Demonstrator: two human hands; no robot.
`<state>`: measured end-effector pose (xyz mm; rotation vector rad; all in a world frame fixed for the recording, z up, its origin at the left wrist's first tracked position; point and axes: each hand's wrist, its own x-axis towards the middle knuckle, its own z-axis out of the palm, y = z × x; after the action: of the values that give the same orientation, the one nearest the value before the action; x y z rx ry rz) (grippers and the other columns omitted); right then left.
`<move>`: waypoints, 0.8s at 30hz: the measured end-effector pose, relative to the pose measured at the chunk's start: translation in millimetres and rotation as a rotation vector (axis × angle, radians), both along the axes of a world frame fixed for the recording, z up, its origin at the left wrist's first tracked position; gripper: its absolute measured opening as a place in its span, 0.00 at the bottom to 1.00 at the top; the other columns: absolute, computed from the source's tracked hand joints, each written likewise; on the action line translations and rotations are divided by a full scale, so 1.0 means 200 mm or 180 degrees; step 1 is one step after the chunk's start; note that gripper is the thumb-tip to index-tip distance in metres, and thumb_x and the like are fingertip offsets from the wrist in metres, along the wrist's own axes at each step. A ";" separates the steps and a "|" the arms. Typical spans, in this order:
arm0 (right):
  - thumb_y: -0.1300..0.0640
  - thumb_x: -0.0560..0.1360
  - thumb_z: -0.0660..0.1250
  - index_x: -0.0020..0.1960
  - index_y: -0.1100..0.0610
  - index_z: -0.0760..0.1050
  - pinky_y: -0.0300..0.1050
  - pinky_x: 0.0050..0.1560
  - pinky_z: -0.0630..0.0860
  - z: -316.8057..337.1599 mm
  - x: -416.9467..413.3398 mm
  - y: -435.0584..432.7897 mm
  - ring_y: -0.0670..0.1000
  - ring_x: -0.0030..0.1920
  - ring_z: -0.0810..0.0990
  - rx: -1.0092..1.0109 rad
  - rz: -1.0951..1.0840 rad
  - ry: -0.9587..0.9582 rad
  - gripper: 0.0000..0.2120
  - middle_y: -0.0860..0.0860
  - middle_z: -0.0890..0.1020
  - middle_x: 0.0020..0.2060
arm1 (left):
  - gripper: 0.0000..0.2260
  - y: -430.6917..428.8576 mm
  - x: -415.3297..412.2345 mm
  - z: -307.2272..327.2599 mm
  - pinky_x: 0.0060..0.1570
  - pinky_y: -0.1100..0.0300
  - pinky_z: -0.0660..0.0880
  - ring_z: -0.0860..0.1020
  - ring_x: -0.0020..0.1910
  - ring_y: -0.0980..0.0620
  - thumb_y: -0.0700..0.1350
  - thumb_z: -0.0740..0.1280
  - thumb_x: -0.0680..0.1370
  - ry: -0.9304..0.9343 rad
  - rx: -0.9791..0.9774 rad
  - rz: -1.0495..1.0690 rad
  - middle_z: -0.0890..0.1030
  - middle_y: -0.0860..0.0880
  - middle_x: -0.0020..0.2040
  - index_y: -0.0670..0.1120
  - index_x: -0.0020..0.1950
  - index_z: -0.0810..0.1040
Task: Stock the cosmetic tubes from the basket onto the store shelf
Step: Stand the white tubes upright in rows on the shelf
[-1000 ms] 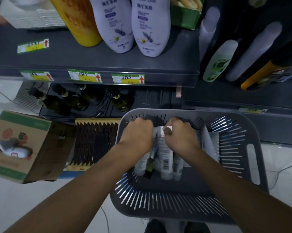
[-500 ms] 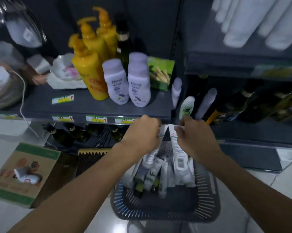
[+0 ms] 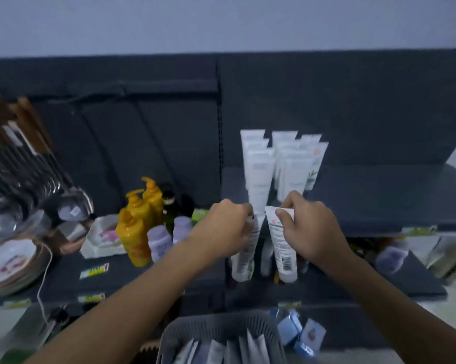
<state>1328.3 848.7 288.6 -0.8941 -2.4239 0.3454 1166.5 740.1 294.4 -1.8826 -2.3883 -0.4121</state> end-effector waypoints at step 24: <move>0.53 0.76 0.70 0.39 0.48 0.77 0.53 0.46 0.80 0.30 0.25 1.27 0.46 0.42 0.82 -0.0688 0.0267 0.0657 0.07 0.42 0.84 0.31 | 0.08 1.07 0.45 0.29 0.57 0.52 0.67 0.73 0.51 0.53 0.55 0.67 0.77 0.0702 0.0642 0.0115 0.85 0.57 0.43 0.57 0.50 0.86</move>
<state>1378.5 1102.4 348.6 -0.8037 -2.2660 0.7065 1256.2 954.5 351.7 -1.6997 -2.1481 -0.4022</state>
